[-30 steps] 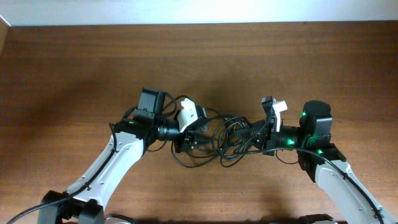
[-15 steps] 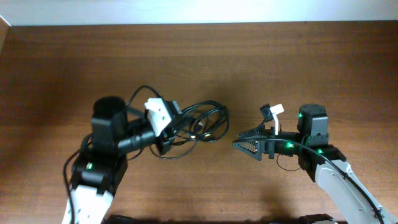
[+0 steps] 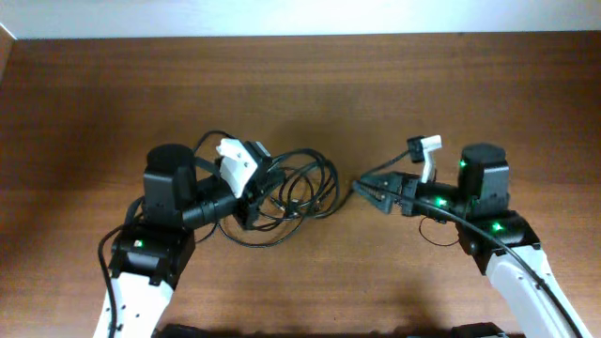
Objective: Untangle cables
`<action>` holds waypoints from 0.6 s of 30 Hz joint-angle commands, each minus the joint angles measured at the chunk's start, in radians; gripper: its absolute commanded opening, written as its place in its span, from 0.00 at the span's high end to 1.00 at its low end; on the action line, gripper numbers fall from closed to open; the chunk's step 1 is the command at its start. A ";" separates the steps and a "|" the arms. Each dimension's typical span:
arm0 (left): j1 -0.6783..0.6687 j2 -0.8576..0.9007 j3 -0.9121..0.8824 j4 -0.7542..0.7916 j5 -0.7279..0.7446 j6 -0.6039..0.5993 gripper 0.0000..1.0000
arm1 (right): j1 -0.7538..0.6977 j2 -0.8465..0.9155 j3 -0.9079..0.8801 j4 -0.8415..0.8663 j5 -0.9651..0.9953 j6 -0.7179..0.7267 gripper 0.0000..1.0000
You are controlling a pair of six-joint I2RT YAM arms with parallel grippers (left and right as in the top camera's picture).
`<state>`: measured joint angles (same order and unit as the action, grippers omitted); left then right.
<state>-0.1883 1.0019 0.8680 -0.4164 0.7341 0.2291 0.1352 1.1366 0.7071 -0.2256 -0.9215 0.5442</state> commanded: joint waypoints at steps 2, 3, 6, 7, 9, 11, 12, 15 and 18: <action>0.006 0.030 0.019 0.084 0.138 -0.154 1.00 | 0.093 -0.019 0.221 -0.324 0.365 -0.098 0.01; 0.006 0.031 0.019 0.090 0.162 -0.154 1.00 | 0.112 -0.019 0.252 -0.366 0.397 -0.127 0.01; -0.008 0.031 0.019 0.092 0.169 -0.217 1.00 | 0.192 -0.019 0.296 -0.391 0.422 -0.174 0.01; -0.021 0.031 0.019 0.094 0.168 -0.233 1.00 | 0.204 -0.018 0.296 -0.393 0.441 -0.174 0.01; -0.072 0.031 0.019 0.095 0.168 -0.241 1.00 | 0.241 -0.018 0.296 -0.384 0.477 -0.174 0.01; -0.132 0.031 0.019 0.134 0.169 -0.276 1.00 | 0.253 -0.018 0.296 -0.388 0.521 -0.174 0.01; -0.159 0.031 0.019 0.170 0.168 -0.304 1.00 | 0.253 -0.018 0.296 -0.389 0.539 -0.173 0.01; -0.209 0.030 0.019 0.256 0.169 -0.383 1.00 | 0.251 -0.018 0.295 -0.408 0.671 -0.173 0.01; -0.209 0.030 0.019 0.275 0.193 -0.426 1.00 | 0.251 -0.007 0.295 -0.469 0.837 -0.170 0.01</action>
<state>-0.3935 1.0363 0.8680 -0.1604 0.8829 -0.1333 0.3817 1.1286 0.9855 -0.6666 -0.2607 0.3813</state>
